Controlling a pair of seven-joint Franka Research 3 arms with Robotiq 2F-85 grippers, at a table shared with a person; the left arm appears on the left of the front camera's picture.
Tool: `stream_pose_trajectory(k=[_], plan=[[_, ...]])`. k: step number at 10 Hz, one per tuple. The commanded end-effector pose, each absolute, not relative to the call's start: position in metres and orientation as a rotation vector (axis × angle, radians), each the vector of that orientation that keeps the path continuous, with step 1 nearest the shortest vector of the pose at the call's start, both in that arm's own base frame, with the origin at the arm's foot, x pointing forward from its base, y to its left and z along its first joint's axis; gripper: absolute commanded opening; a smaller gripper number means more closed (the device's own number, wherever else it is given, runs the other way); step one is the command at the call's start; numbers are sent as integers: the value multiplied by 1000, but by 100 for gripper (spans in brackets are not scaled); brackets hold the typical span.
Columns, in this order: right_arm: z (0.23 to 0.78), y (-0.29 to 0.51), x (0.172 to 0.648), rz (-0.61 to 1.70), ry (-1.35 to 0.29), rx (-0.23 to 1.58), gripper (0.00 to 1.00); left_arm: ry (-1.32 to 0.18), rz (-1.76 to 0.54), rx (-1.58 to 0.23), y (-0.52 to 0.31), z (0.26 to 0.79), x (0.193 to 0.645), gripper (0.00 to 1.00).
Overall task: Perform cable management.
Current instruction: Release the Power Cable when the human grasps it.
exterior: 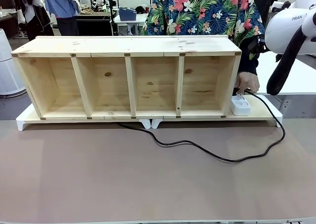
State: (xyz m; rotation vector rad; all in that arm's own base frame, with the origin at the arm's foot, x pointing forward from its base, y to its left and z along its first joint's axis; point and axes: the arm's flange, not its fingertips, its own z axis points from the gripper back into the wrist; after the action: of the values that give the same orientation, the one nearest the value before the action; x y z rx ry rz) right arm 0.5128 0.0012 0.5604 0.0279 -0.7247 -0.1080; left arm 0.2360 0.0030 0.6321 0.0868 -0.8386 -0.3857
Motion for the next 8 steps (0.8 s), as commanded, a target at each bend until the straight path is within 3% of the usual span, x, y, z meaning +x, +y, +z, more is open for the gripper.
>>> stream_pose_trajectory(k=[1,8], plan=[[559,1,513,-109,-719,29,100,-849,-370,83,2,633,239,100],[559,1,513,-109,-719,29,100,-849,-370,83,2,633,239,100]])
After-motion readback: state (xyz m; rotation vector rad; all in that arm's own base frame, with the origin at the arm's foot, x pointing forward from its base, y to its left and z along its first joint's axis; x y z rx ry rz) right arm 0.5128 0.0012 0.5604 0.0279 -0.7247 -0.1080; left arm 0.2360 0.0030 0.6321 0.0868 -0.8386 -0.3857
